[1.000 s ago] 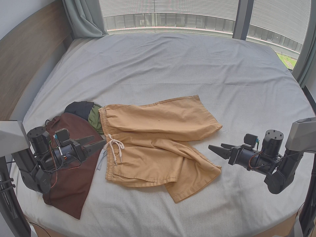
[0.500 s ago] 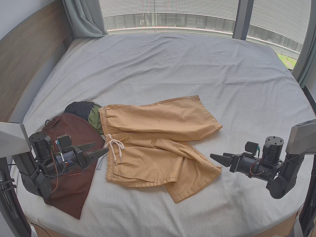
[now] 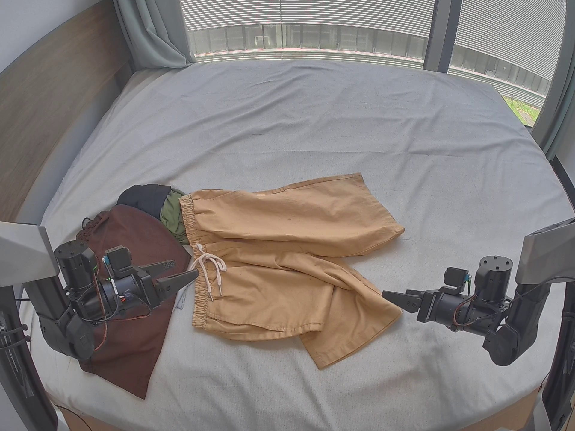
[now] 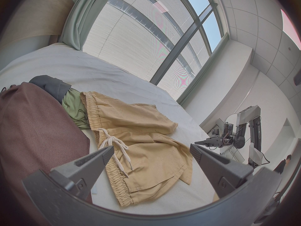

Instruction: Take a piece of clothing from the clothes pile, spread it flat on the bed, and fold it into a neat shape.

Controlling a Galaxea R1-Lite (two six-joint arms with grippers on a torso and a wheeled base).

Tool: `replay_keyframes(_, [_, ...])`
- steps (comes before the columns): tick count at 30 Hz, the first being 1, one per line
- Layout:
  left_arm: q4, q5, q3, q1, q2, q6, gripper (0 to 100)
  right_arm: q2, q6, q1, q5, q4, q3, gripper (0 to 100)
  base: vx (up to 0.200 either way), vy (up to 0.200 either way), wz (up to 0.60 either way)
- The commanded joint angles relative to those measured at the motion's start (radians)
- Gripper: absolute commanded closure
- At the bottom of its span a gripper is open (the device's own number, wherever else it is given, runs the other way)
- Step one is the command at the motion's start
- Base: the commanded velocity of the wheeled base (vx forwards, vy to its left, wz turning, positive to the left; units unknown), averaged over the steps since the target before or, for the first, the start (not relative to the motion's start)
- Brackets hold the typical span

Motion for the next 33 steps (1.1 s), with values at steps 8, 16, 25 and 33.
replay_keyframes(8, [-0.001,0.000,0.001,-0.002,0.010,0.001,0,0.028,0.058,0.000,-0.001,0.000,0.004,0,0.000,0.000,0.00])
replay_keyframes(16, [-0.001,0.000,0.003,-0.003,0.010,0.001,0,0.068,0.058,-0.006,-0.001,0.000,-0.002,0,0.000,0.000,0.00])
replay_keyframes(25, [-0.001,-0.002,0.003,-0.003,0.010,0.001,0,0.104,0.063,-0.010,-0.001,0.000,-0.016,0,0.000,0.000,0.00])
replay_keyframes(33, [-0.001,-0.002,0.001,-0.002,0.010,0.001,0,0.172,0.069,-0.044,-0.001,-0.002,-0.043,0,0.000,0.000,0.00])
